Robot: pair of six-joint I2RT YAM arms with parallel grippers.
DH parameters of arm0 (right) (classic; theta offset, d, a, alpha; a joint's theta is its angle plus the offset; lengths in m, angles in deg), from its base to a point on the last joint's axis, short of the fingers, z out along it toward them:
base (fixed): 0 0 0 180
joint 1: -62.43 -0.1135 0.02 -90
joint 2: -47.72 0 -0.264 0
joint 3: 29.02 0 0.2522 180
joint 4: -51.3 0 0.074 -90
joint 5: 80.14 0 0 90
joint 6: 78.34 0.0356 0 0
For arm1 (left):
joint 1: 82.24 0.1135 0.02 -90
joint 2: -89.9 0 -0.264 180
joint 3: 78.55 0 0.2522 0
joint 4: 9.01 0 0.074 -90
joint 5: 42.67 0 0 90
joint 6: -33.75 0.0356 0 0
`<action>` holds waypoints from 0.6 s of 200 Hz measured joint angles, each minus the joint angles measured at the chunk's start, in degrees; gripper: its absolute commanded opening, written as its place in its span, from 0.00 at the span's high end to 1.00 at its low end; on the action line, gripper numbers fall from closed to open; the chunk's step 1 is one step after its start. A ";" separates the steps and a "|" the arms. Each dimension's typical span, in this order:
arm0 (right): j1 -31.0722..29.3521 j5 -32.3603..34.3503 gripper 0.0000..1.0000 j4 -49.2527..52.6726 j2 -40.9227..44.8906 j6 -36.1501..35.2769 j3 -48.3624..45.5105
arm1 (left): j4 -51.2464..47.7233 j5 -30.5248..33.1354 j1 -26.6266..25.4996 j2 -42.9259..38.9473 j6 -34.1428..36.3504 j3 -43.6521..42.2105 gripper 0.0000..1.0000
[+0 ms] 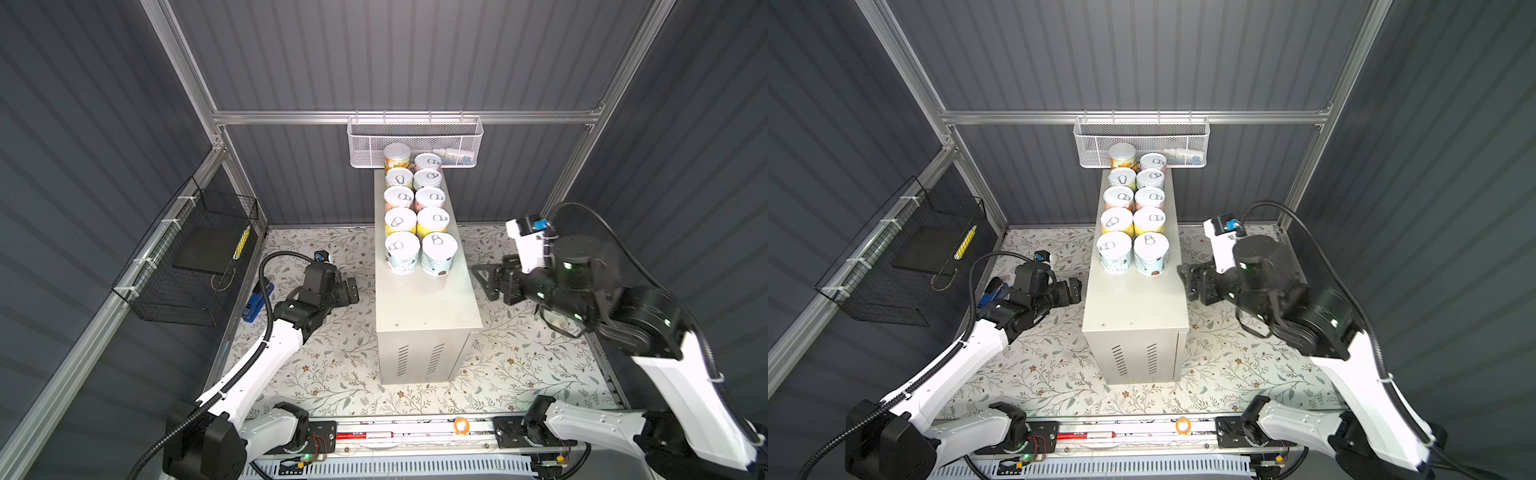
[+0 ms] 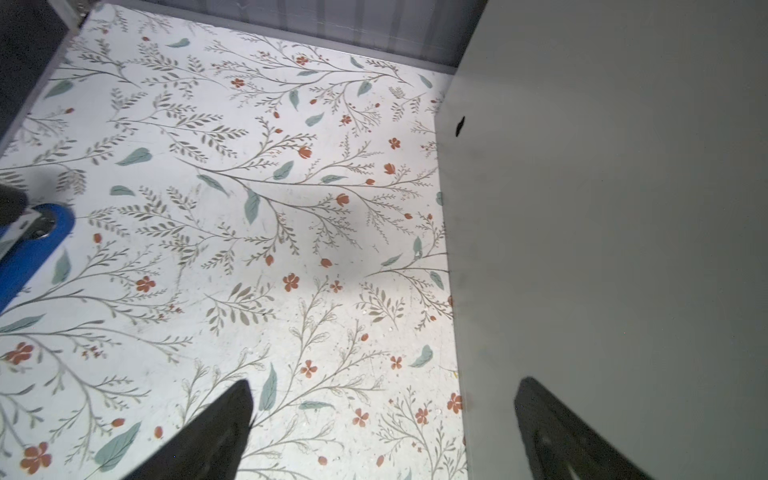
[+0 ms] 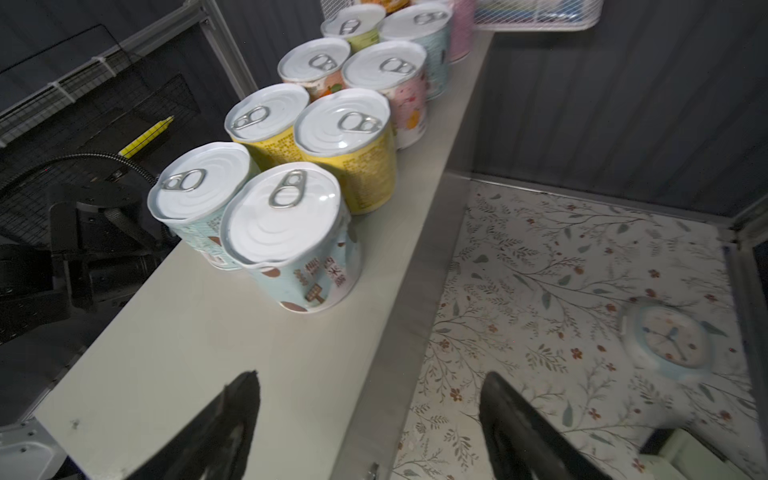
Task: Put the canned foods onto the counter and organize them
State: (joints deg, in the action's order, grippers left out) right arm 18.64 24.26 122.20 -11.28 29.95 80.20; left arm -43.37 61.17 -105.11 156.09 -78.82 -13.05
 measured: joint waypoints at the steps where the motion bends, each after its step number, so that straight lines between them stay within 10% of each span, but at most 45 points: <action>1: 0.31 0.22 0.08 -0.04 0.46 0.20 -0.35 | 0.02 0.17 0.00 -0.04 -0.07 0.00 0.00; 60: 17.84 9.07 0.01 -15.56 5.53 1.07 -32.24 | 16.33 8.87 0.00 -11.41 2.21 -15.41 0.01; 120: 19.17 8.68 0.01 -32.83 7.96 0.90 -52.33 | 37.55 24.83 0.11 -3.80 12.22 -26.16 0.00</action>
State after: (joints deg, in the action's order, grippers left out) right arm 37.81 32.93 89.37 -3.33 30.84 27.88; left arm -5.82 86.00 -105.00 152.29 -66.60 -39.21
